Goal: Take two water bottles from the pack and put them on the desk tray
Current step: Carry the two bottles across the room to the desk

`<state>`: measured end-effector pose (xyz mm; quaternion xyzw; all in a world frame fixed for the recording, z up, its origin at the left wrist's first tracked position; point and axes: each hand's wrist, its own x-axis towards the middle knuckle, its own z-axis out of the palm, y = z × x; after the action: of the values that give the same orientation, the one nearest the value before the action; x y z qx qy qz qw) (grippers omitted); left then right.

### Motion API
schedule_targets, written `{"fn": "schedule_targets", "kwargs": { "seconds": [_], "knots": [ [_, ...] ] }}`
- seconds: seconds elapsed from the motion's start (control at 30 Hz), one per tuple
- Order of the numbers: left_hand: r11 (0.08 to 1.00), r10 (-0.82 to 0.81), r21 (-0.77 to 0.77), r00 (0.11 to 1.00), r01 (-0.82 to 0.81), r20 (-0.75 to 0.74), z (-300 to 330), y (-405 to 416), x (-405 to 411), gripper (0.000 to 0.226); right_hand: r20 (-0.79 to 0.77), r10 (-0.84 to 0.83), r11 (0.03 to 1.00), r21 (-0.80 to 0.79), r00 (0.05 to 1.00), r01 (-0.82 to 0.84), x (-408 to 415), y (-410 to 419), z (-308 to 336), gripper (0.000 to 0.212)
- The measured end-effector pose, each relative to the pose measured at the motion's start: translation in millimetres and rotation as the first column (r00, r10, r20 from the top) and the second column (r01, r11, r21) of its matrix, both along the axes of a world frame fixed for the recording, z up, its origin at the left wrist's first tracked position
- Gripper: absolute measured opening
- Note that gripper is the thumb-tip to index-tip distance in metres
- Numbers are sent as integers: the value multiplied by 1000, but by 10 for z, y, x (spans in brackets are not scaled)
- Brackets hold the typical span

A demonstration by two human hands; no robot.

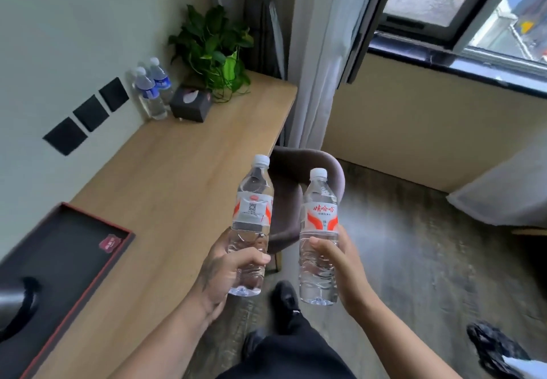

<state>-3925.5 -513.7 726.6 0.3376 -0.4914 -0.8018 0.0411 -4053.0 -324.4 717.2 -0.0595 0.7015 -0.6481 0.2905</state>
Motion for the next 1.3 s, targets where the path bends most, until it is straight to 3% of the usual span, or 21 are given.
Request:
{"fn": "schedule_targets", "kwargs": {
  "seconds": [0.2, 0.43, 0.67, 0.83, 1.07, 1.2, 1.3],
  "knots": [
    [934, 358, -1, 933, -358, 43, -54, -294, 167, 49, 26, 338, 941, 5, 941, -338, -379, -829, -46, 70],
    [727, 681, -20, 718, -686, 145, -80, -283, 399, 51, 93, 702, 711, -21, 706, -703, -566, -1669, -150, 45],
    [492, 866, -74, 478, -868, 149, -16, -103, 685, 47, 177, 877, 471, -130, 447, -872, -303, -2197, -226, 47],
    [354, 928, -35, 347, -935, 136, -12, -35, 903, 42, 165, 931, 343, -89, 326, -935, -18, -2405, -281, 42],
    [313, 946, -45, 307, -949, 101, -92, -257, 1279, 61, 229, 939, 287, -122, 255, -950, 400, -2754, -271, 42],
    [369, 925, -34, 363, -929, 112, -214, -523, 1486, 56, 222, 933, 310, -95, 283, -946, 598, -2976, -235, 61],
    [410, 907, -32, 403, -912, 124, -304, -733, 1617, 60, 245, 914, 357, -113, 323, -927, 739, -3093, -214, 61]
  ]
}}
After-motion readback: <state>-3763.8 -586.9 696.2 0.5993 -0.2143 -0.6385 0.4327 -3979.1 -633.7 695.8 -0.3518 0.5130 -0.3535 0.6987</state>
